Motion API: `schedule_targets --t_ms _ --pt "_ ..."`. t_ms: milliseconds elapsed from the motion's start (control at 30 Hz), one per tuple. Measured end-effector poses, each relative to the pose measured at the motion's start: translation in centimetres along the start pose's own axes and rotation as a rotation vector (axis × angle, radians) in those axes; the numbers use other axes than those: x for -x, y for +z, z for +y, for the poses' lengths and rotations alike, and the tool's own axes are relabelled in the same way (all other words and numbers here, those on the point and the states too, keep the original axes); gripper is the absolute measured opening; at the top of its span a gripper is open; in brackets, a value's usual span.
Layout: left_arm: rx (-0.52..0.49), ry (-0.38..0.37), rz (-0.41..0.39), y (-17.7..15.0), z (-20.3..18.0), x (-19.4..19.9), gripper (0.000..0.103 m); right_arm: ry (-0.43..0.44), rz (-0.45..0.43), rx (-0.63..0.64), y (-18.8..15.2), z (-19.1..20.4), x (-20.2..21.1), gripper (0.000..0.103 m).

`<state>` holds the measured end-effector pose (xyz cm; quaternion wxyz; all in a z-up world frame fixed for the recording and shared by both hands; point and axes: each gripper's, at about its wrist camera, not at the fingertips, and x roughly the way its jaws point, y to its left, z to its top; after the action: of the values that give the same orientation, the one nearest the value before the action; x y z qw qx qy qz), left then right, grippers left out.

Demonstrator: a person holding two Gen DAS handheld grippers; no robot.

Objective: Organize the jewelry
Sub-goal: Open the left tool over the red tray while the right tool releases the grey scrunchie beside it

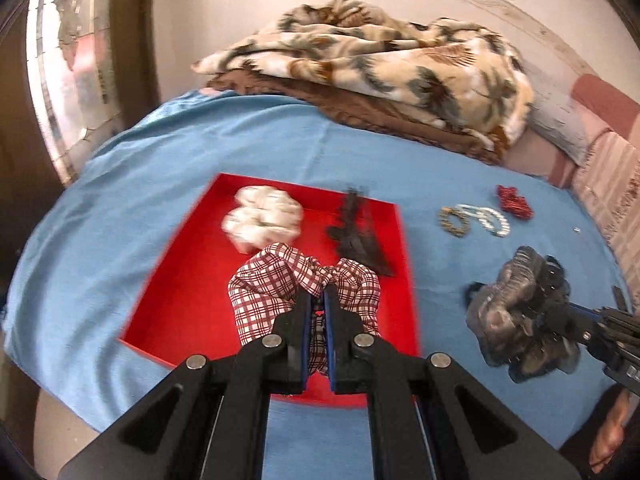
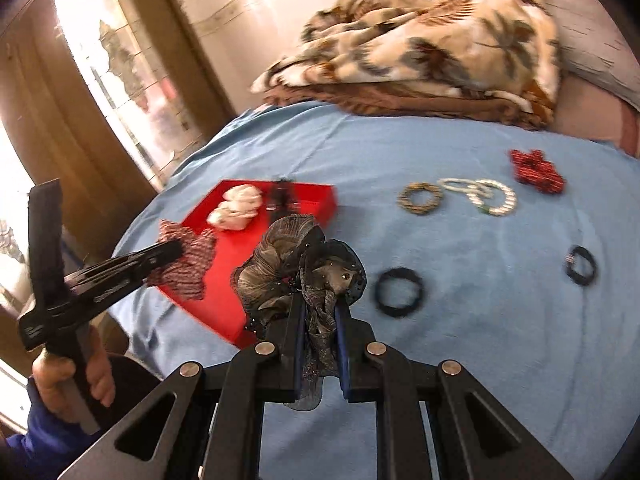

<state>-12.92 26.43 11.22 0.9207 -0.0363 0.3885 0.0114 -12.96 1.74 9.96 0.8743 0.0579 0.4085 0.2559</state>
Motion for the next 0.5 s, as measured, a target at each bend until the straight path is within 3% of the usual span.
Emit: schedule_targets --t_ms 200,500 --pt "0.065 0.059 -0.002 0.3 3.9 -0.9 0.006 0.032 0.041 0.092 1.5 5.0 -3.9 0.015" --pt "0.147 0.102 0.033 -0.5 7.4 -2.9 0.007 0.009 0.134 0.136 1.5 8.0 -10.4 0.015"
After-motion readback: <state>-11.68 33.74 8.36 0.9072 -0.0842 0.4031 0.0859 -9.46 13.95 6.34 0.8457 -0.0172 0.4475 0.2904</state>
